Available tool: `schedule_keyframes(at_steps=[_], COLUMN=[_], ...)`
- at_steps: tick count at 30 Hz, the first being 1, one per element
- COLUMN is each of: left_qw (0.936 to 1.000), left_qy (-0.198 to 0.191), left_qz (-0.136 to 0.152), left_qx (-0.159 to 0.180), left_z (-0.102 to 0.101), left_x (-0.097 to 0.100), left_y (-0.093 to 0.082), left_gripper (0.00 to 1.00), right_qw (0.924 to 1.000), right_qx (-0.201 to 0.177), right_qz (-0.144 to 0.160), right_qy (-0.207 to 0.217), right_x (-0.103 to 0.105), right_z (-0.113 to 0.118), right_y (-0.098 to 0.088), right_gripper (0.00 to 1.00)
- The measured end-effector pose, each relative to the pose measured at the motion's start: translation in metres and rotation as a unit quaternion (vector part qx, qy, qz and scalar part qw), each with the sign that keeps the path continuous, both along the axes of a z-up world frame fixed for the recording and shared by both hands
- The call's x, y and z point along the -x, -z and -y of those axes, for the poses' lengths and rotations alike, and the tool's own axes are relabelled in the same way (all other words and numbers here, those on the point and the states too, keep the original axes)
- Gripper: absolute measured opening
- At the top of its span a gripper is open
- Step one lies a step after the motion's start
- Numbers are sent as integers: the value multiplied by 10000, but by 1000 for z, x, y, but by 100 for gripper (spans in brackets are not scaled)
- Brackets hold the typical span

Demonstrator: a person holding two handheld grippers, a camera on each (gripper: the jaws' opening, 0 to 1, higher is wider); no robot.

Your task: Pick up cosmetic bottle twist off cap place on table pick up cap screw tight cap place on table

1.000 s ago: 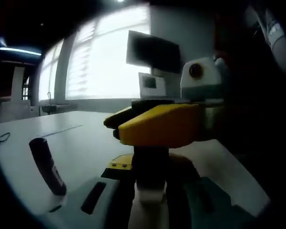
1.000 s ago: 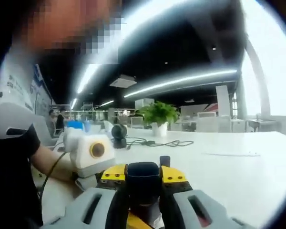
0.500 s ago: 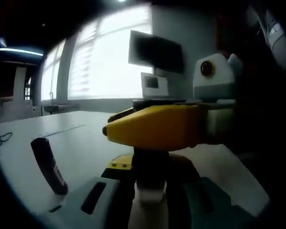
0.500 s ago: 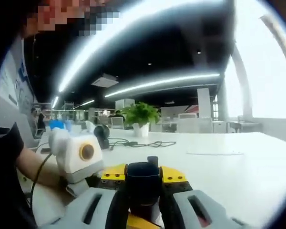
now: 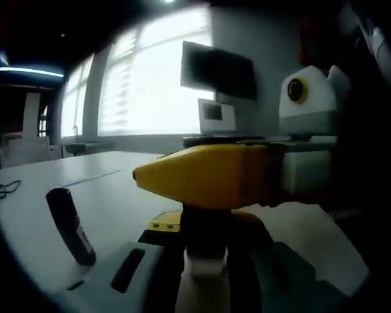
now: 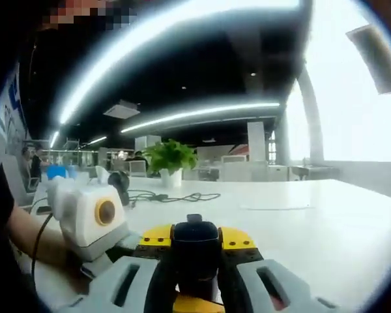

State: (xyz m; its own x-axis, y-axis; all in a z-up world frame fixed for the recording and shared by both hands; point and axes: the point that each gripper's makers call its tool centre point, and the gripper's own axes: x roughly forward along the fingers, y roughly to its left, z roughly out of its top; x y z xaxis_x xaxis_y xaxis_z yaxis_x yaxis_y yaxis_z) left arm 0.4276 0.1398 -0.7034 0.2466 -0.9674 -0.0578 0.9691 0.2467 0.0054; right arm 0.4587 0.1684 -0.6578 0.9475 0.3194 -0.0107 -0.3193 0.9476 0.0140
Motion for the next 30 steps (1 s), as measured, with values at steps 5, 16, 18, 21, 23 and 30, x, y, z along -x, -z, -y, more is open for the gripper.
schedule_keyframes(at_steps=[5,16,18,21,23,30], left_qw=[10000,10000,10000,10000,10000,9995], left_qy=[-12,-5,-5,3,-45,-290], left_qz=[-7,-22,-11,-4,-1,65], left_qx=[-7,-9,-15,-24,-34,-96], left_z=[-1,2,2,3,3,3], left_x=[0,-6,-7,-6,-6,-9], left_y=[0,0,1,1,1,1], left_gripper=[14,14,14,14,14,13], right_qw=[9996,9962,9954,9943,9941,9927], right_qx=[45,305,280,231,225,36], right_qz=[-37,105,103,99,90,0], right_qy=[269,815,907,1038,1062,1207], right_x=[0,1,1,2,2,1], right_z=[1,3,5,7,8,12], right_y=[0,-2,-2,-2,-2,0], right_gripper=[17,17,17,17,17,17])
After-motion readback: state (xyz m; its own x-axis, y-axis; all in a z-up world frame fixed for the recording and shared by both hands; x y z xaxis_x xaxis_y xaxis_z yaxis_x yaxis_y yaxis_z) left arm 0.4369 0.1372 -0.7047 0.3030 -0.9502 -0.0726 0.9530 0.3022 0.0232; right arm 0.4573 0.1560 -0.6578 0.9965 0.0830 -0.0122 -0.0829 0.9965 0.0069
